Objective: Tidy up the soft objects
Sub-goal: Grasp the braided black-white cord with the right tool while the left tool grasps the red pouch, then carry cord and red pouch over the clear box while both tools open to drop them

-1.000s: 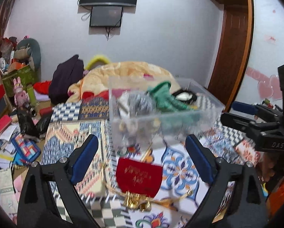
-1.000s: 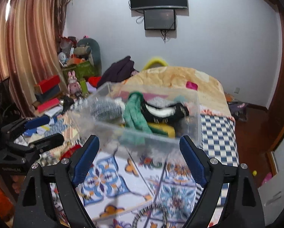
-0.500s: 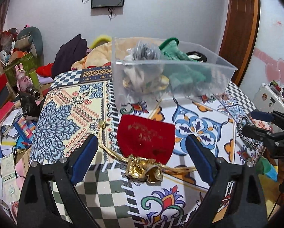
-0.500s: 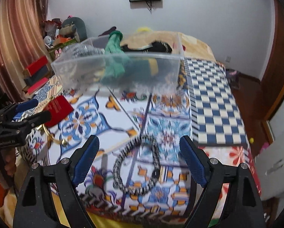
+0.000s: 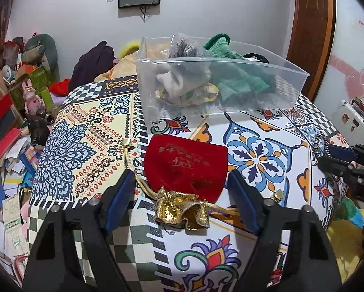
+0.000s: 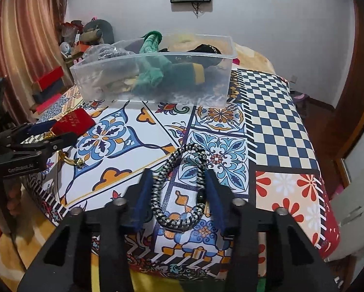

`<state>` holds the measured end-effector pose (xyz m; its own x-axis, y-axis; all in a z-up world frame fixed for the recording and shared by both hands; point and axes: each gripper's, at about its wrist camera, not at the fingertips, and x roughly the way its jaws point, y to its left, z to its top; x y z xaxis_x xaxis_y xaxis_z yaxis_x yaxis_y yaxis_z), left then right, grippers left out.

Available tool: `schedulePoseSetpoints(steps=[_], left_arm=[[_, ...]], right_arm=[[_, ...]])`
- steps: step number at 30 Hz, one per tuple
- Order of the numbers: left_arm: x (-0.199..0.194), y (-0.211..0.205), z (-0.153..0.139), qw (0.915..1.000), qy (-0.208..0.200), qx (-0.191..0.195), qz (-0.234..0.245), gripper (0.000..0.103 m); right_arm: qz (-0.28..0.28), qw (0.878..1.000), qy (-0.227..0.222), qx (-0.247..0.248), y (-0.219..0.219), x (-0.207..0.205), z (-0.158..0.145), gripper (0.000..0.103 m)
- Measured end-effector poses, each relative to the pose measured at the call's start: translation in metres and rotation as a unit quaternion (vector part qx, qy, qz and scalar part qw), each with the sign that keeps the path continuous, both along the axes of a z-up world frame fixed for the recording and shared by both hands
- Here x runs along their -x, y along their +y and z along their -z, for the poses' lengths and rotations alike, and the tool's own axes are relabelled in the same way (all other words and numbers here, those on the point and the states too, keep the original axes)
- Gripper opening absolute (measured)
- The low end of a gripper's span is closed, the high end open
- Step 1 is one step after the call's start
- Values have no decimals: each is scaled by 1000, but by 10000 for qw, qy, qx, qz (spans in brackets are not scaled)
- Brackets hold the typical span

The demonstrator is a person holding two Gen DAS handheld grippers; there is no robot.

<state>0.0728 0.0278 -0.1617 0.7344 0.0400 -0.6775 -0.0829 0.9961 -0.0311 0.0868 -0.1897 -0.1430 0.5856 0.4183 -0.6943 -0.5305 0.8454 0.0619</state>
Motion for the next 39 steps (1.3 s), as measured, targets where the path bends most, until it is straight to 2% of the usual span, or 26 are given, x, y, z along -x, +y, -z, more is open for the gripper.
schedulePoseSetpoints(steps=[4, 5, 7, 10, 16, 21, 24, 27, 32, 39], left_arm=[[2, -1, -2, 10000, -55, -20, 40, 56], [2, -1, -2, 10000, -68, -33, 53, 54], [3, -4, -3, 9999, -99, -75, 79, 43], [6, -9, -6, 9996, -179, -99, 190, 36], [13, -21, -23, 9980, -444, -104, 432, 33], [12, -29, -43, 9959, -701, -84, 558, 33], [7, -29, -56, 9947, -844, 56, 579, 33], [-3, -26, -71, 9930, -1013, 186, 571, 33], [-21, -22, -94, 9902, -1296, 175, 500, 33], [-47, -18, -118, 9869, -1531, 262, 437, 33]], right_arm=[[24, 10000, -12, -79, -2, 0, -2, 14], [34, 10000, -23, -79, 0, -1, -2, 14], [51, 9999, -23, -85, 0, -1, -2, 13], [83, 9998, 18, -165, -2, -5, -3, 13], [103, 9996, -68, -265, -4, -7, -14, 13], [80, 9988, -357, -312, -2, -10, -33, 13], [80, 9978, -529, -400, 0, -17, -47, 13], [90, 9960, -752, -484, 3, -22, -61, 13], [86, 9928, -1021, -626, 9, -34, -82, 13], [131, 9894, -1199, -809, 16, -54, -99, 13]])
